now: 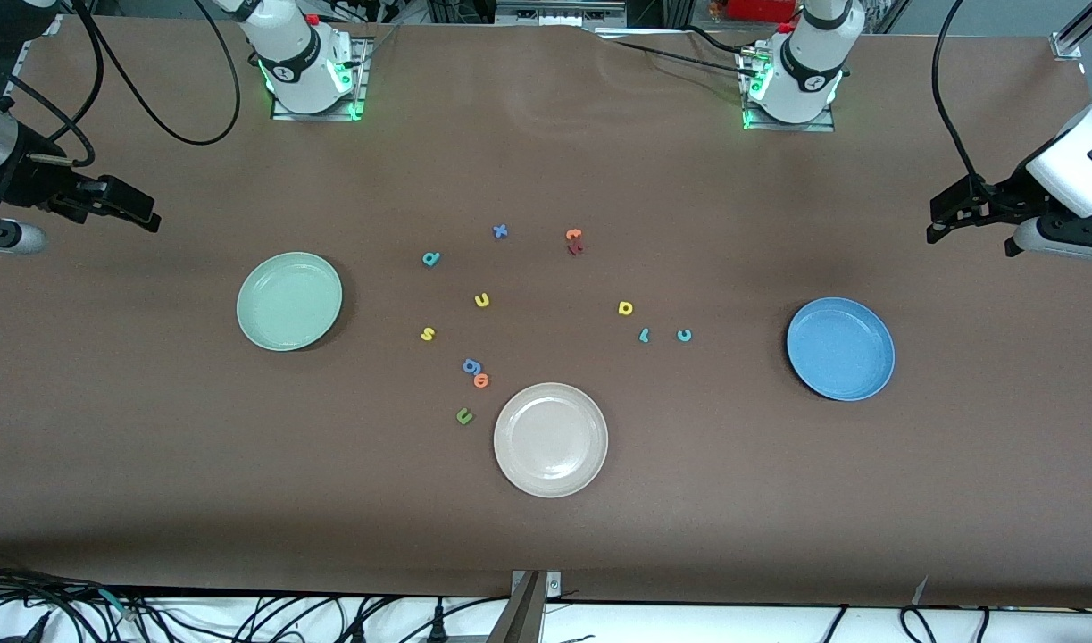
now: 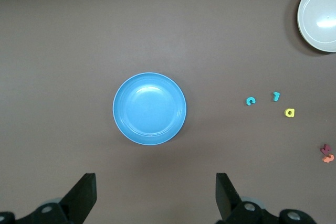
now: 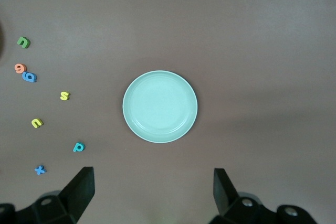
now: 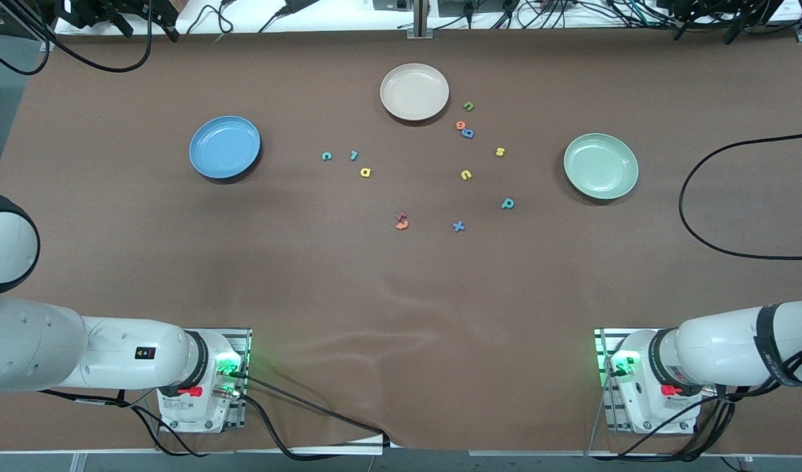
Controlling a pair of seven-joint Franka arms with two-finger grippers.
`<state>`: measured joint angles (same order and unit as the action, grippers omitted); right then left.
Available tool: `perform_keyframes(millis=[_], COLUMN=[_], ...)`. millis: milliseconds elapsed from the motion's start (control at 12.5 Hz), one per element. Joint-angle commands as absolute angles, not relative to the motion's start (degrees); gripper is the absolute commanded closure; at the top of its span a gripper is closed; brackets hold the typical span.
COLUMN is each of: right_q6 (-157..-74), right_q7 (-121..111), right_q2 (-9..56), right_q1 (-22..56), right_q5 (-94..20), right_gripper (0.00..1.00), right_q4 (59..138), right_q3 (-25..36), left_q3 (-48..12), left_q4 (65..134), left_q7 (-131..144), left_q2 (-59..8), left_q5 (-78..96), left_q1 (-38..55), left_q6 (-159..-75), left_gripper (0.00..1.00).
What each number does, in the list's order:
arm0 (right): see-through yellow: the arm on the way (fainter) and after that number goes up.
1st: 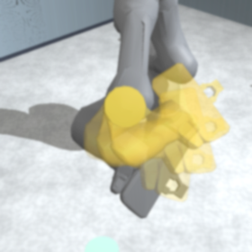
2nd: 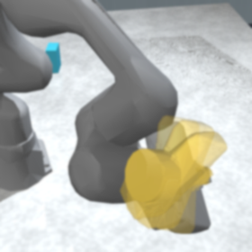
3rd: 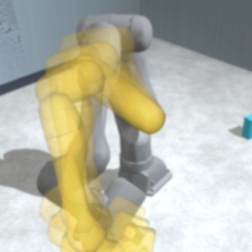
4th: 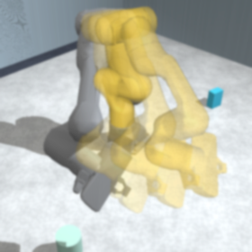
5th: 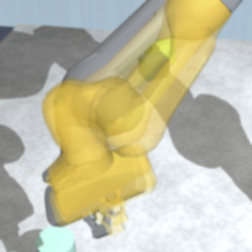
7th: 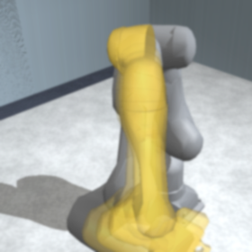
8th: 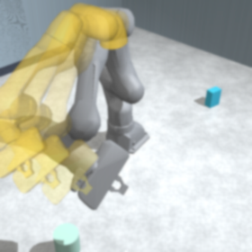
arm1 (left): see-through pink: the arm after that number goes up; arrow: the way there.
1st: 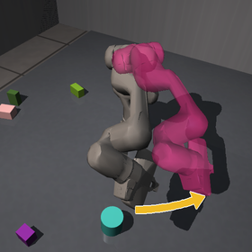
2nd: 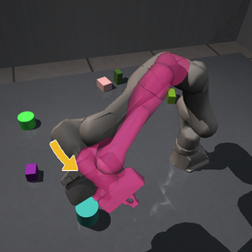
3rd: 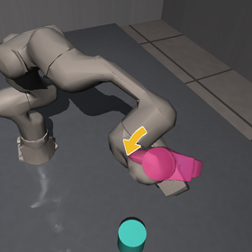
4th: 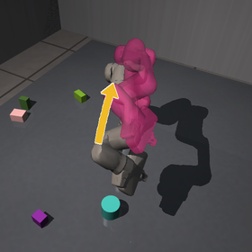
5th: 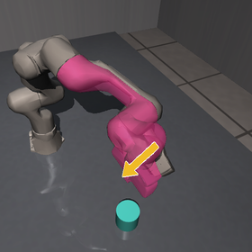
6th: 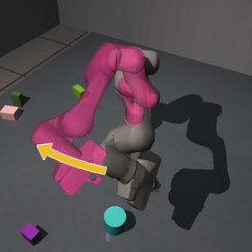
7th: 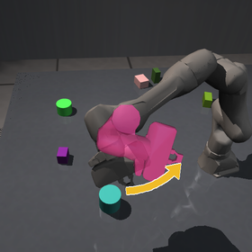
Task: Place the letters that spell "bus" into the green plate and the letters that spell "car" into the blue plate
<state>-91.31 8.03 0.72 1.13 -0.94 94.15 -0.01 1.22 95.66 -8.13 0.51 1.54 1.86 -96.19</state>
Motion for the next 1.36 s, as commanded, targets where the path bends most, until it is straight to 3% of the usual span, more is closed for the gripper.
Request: perform_keyframes(millis=[0,481,882,1043,1283], right_q6=[-90.09,-87.19,-87.62,-93.39,-111.83], right_q7=[7.73,8.43,8.96,14.73,29.65], right_q2=[0.7,1.23,5.87,8.6,9.58], right_q1=[1.32,2.11,9.74,12.12,19.31], right_q5=[-0.09,-0.17,-0.53,-0.88,-0.62], right_gripper=[0.0,0.0,0.0,0.0,0.0], right_q4=[92.99,93.6,97.1,100.44,112.46], right_q3=[-0.17,-3.34,-3.52,-3.69,-4.66], left_q3=[0.97,0.79,0.7,0.62,0.53], left_q4=[94.66,93.96,93.87,93.87,93.87], left_q7=[-7.56,-7.56,-7.56,-7.56,-7.56], left_q2=[0.26,0.26,0.26,0.26,0.26], left_q5=[-0.26,-0.26,-0.26,-0.26,-0.26], left_q1=[2.11,2.11,2.11,2.11,2.11], left_q6=[-95.8,-95.8,-95.8,-95.8,-95.8], left_gripper=[0.0,0.0,0.0,0.0,0.0])
